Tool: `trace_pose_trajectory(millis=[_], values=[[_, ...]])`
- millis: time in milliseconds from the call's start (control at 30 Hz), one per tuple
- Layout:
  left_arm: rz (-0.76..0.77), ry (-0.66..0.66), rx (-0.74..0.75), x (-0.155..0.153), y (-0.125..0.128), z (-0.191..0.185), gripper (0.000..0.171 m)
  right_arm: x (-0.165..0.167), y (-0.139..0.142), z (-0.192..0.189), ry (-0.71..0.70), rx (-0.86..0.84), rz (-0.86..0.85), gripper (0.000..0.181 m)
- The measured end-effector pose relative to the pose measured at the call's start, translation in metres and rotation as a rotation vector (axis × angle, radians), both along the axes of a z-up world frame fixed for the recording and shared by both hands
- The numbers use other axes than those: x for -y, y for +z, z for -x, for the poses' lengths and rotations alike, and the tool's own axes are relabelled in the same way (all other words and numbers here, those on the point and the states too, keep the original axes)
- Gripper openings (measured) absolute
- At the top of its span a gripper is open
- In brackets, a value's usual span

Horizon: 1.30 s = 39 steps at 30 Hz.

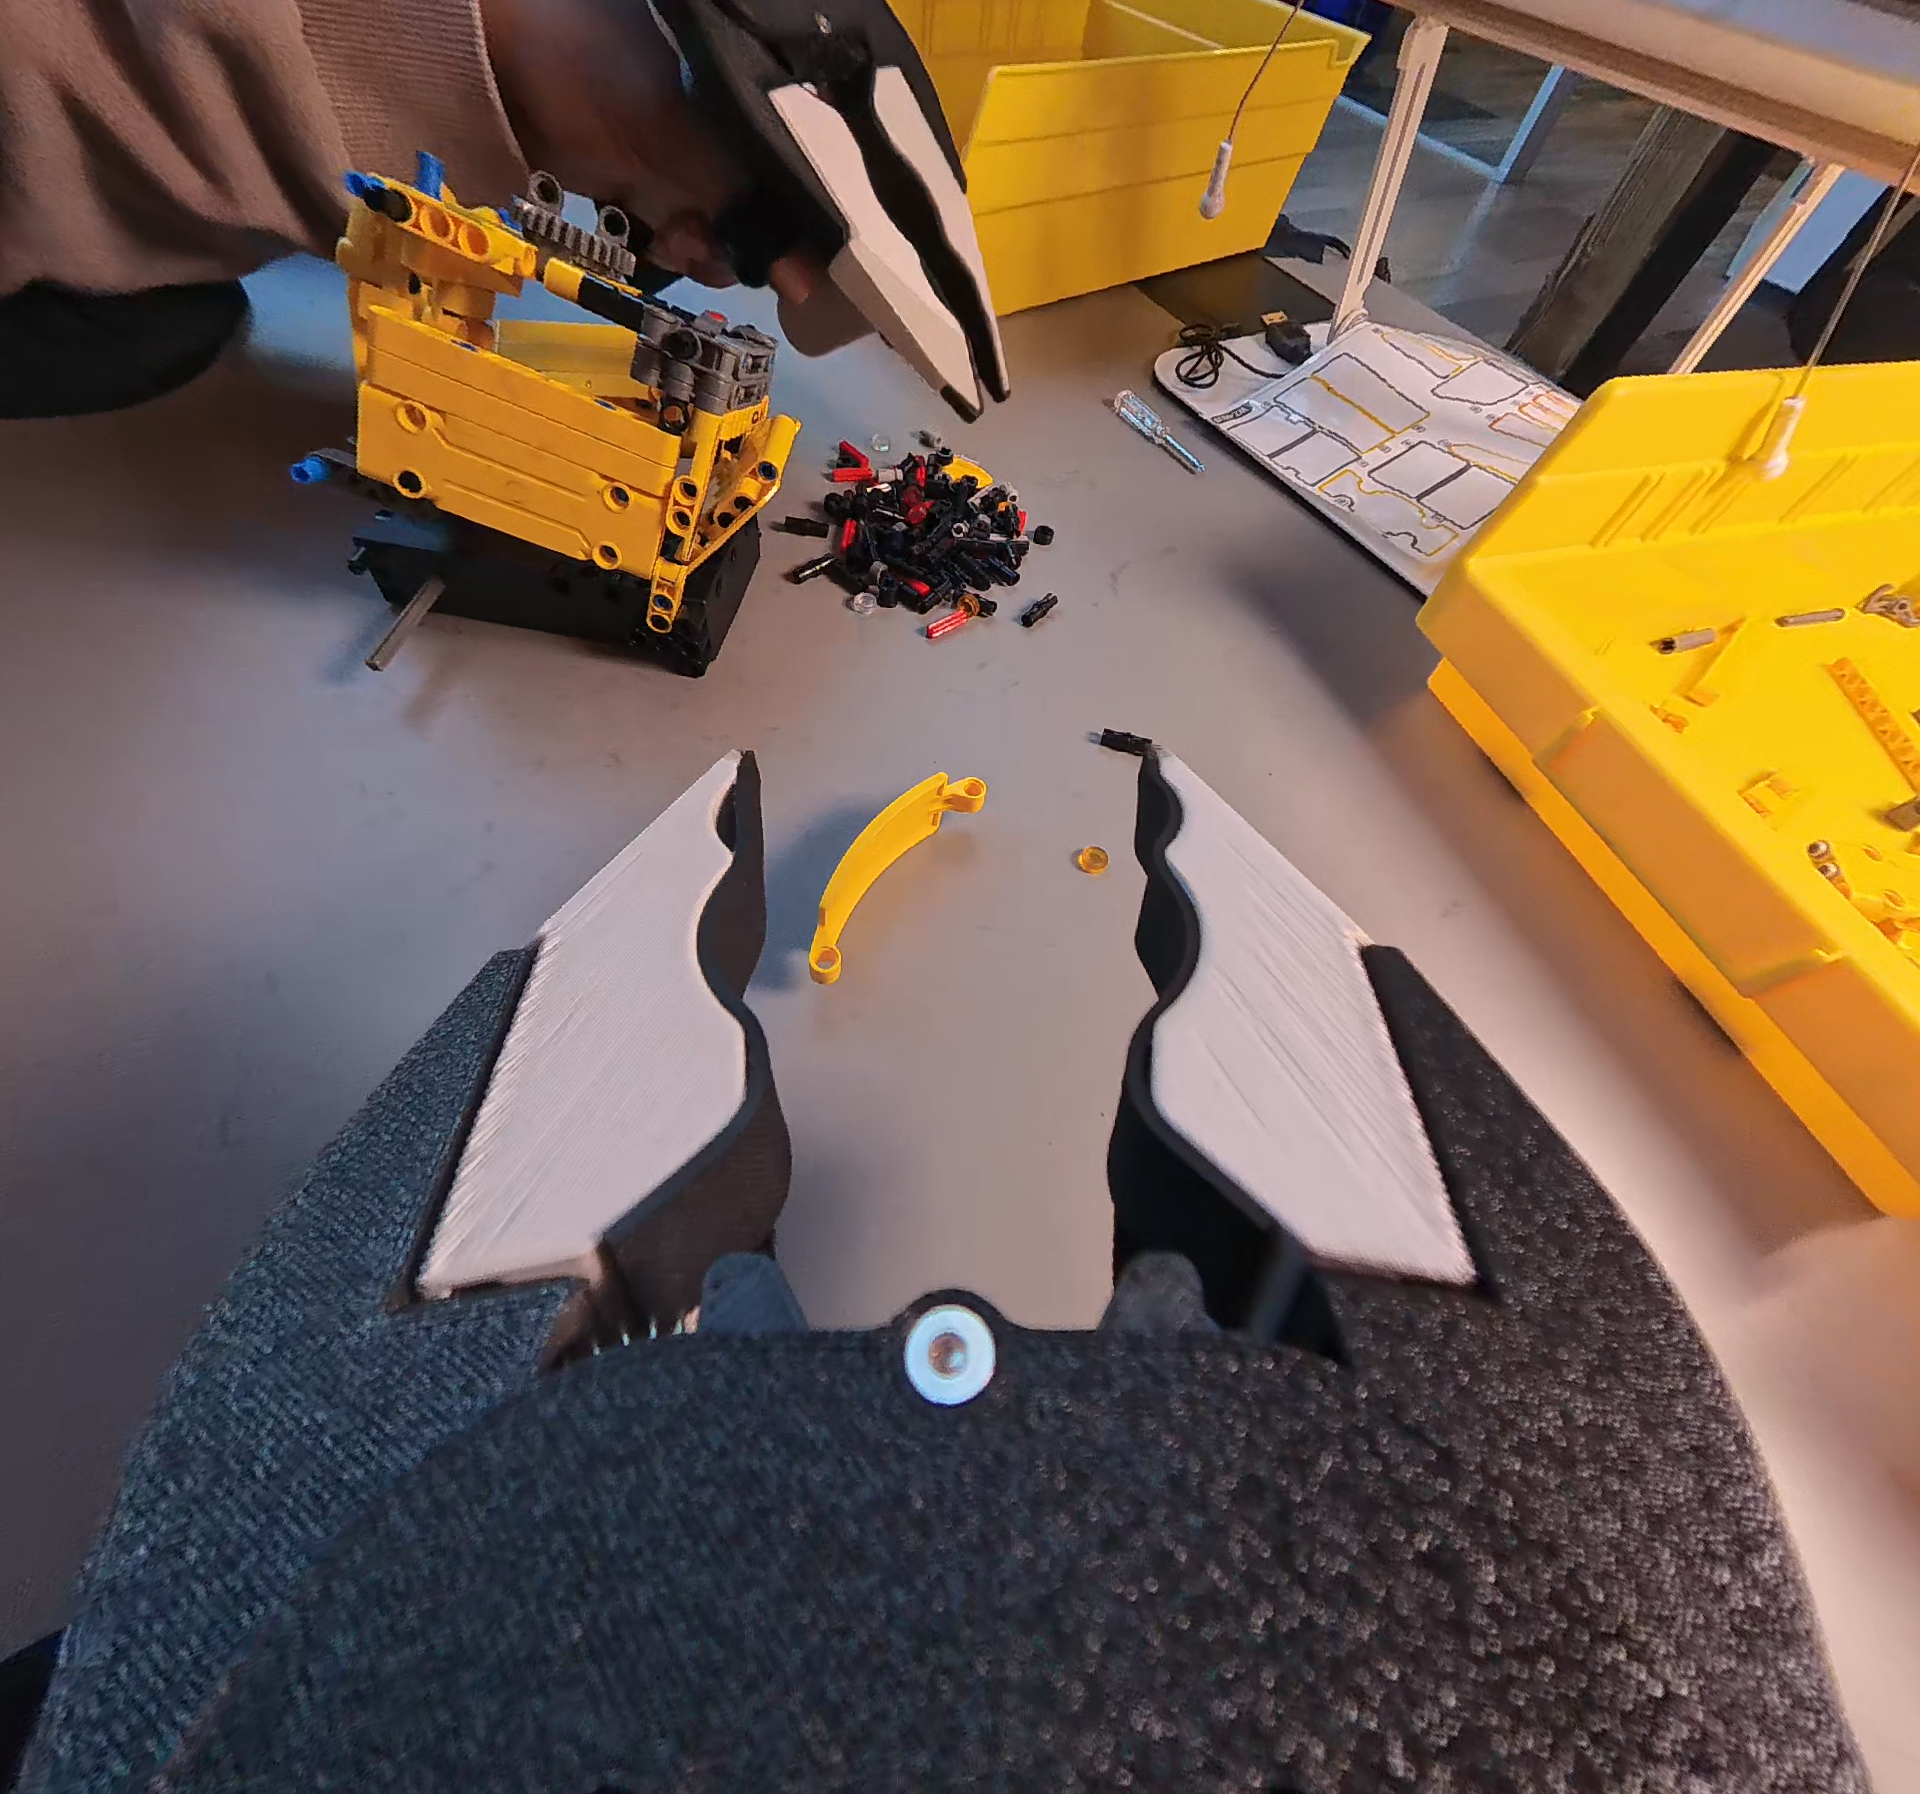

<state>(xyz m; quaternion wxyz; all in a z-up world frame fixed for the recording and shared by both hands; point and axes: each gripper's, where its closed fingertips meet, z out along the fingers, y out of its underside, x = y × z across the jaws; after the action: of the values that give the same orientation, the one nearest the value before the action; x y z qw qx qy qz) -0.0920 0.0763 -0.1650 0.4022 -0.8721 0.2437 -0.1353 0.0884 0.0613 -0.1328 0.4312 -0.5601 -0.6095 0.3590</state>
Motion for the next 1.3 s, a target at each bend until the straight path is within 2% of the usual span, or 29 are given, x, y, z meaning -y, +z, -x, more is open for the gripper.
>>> trace_pose_trajectory(millis=[100,167,367,433,467,600,767,833,933,1033,1200,1300], values=[[-0.016,0.075,-0.009,0.001,0.007,0.018,0.016,0.000,0.000,0.000,0.000,0.002,-0.006,0.072],[0.022,0.098,-0.050,0.007,-0.001,0.031,0.017,0.001,-0.001,0.000,0.004,0.005,-0.006,0.071],[0.127,0.054,-0.071,0.030,-0.033,0.039,0.017,0.003,-0.003,0.001,0.009,0.018,-0.019,0.071],[0.134,0.038,-0.102,0.032,-0.041,0.038,0.009,0.003,-0.004,0.001,0.009,0.019,-0.015,0.071],[0.122,0.032,-0.105,0.032,-0.041,0.036,0.003,0.002,-0.005,0.002,0.007,0.022,-0.014,0.071],[0.096,0.007,-0.138,0.027,-0.041,0.033,0.003,0.002,-0.007,0.002,0.004,0.029,-0.012,0.070],[0.019,-0.025,-0.091,0.015,-0.023,0.013,0.003,0.001,-0.010,0.002,0.004,0.037,-0.010,0.070],[0.004,-0.044,-0.070,0.012,-0.018,0.005,0.011,0.001,-0.011,0.002,0.003,0.040,-0.012,0.070],[0.000,-0.042,-0.072,0.012,-0.015,0.005,0.017,0.000,-0.012,0.002,-0.002,0.043,-0.014,0.070],[-0.052,-0.016,-0.024,0.017,0.004,0.009,0.020,-0.004,-0.012,0.001,-0.017,0.042,-0.011,0.068],[-0.190,0.060,0.061,0.049,0.048,0.026,0.025,-0.013,-0.013,0.000,-0.060,0.031,0.018,0.059],[-0.186,0.036,0.154,0.084,0.057,0.025,0.028,-0.026,-0.023,0.002,-0.097,0.073,0.039,0.043]])
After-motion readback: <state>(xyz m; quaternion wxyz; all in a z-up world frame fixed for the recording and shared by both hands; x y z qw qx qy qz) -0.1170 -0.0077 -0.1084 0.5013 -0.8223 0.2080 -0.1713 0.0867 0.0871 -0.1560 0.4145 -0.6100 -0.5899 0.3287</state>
